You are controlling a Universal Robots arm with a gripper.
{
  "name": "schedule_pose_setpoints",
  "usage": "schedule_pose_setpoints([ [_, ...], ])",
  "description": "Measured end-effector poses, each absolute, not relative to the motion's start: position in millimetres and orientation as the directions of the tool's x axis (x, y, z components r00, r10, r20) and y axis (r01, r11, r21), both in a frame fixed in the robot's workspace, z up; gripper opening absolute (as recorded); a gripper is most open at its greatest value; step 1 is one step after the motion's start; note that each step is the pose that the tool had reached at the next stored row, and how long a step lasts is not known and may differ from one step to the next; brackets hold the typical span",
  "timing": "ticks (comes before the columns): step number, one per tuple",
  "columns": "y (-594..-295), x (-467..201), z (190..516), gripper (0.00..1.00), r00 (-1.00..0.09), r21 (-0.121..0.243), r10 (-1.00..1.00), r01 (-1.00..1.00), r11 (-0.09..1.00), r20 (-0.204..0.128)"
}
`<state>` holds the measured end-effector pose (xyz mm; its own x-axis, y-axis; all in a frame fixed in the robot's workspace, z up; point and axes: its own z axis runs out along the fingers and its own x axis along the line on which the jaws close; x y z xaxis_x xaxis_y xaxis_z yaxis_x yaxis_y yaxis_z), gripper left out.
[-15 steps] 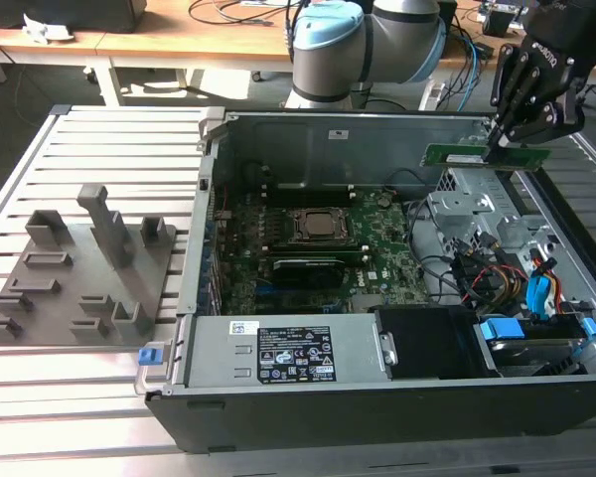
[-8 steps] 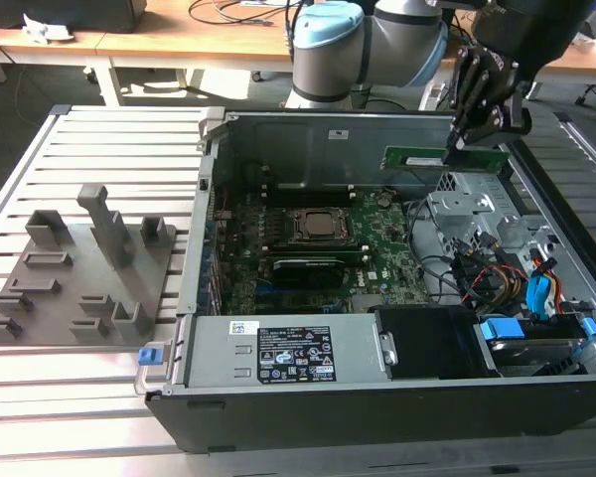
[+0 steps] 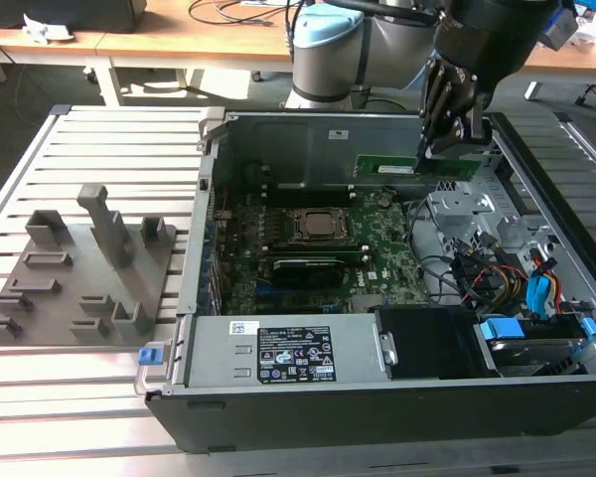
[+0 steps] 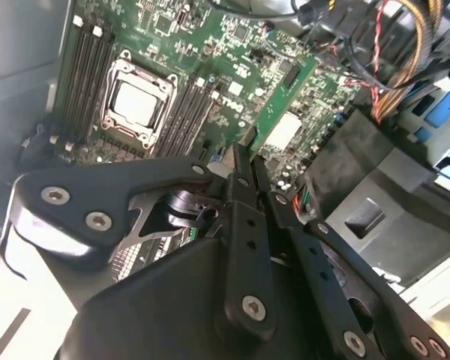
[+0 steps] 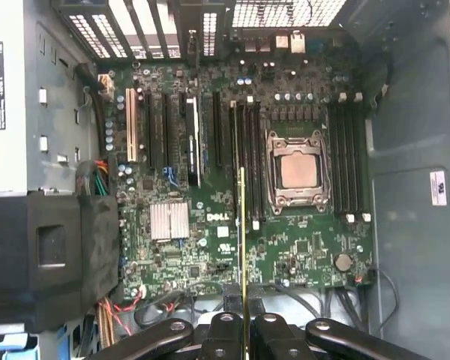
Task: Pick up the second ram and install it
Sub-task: 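Pick up the second ram and move it above second insertion slot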
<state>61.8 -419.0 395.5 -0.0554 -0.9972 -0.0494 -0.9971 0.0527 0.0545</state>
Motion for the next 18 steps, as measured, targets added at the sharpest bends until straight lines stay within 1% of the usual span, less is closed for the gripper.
schedule_pose_setpoints([
  [8, -413.6, 39.9, 377.0, 0.14, -0.055, 0.055, -0.997, -0.997, 0.052, -0.050],
  [12, -412.8, 5.0, 361.8, 0.14, -0.056, 0.055, -0.997, -0.997, 0.053, -0.050],
  [18, -412.8, 0.5, 339.4, 0.14, -0.055, 0.055, -0.997, -0.997, 0.053, -0.050],
])
